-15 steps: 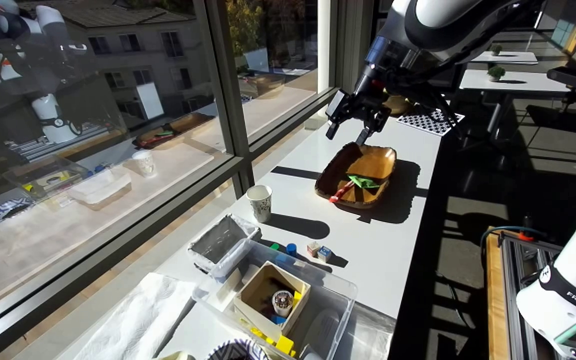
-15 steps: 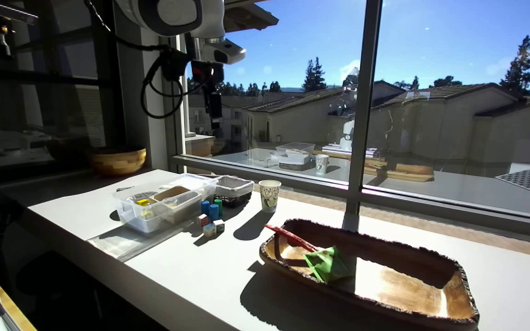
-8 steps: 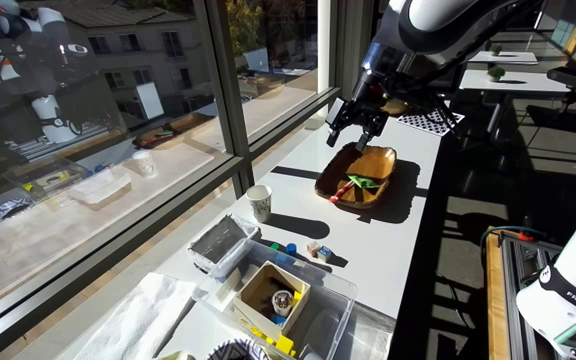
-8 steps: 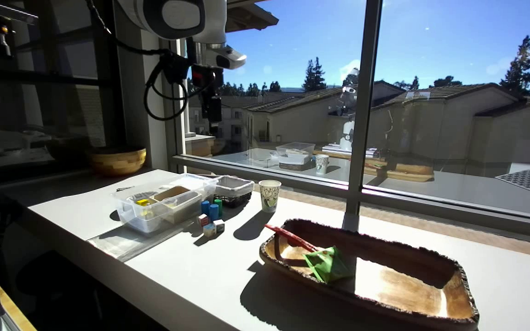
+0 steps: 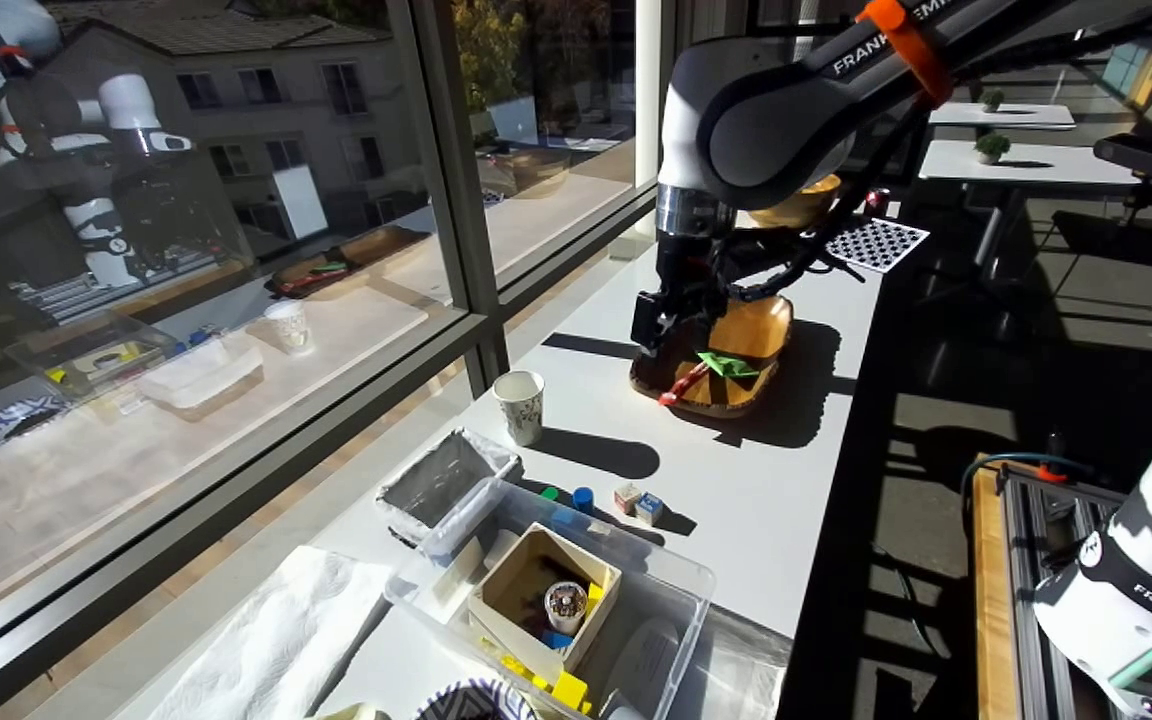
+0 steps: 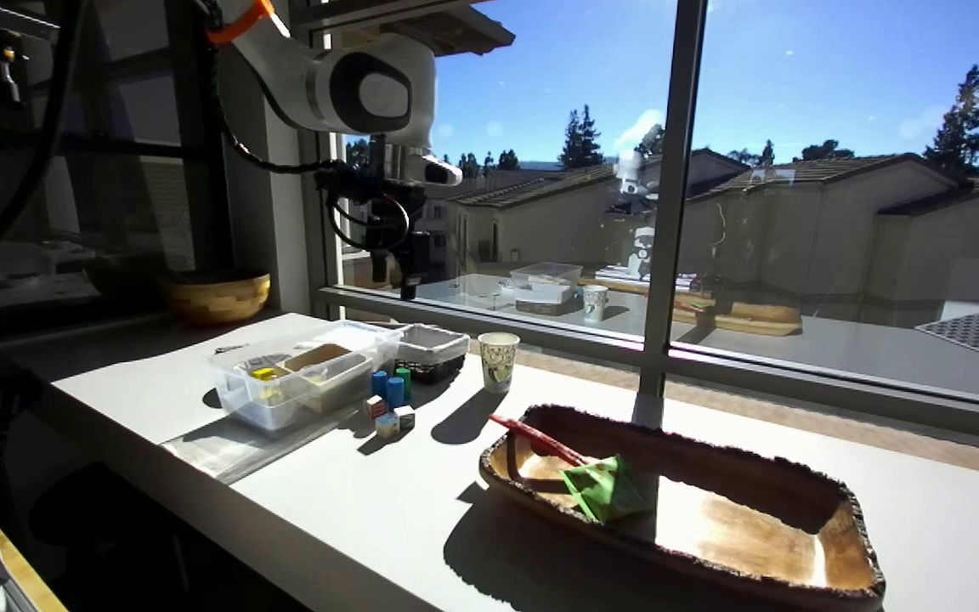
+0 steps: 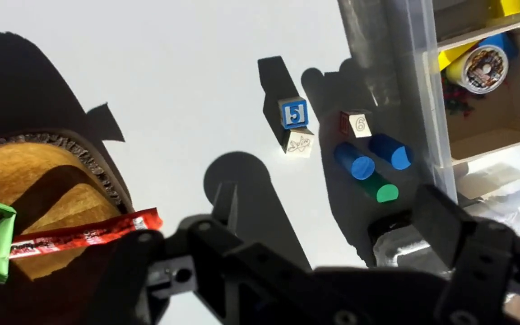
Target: Put the furthest toy block on the closest toy block, then put the blue block on the toy block
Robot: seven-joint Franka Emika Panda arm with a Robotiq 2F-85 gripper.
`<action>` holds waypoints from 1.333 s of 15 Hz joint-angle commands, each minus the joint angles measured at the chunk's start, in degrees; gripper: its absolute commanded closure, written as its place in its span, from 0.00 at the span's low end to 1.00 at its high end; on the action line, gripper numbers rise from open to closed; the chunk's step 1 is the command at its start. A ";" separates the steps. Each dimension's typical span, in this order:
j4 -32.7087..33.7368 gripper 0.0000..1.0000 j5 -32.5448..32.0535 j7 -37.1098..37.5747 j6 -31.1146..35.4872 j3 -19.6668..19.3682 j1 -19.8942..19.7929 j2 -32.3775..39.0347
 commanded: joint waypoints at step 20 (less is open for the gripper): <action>10.02 0.00 15.51 -26.36 16.82 3.22 -1.40 21.84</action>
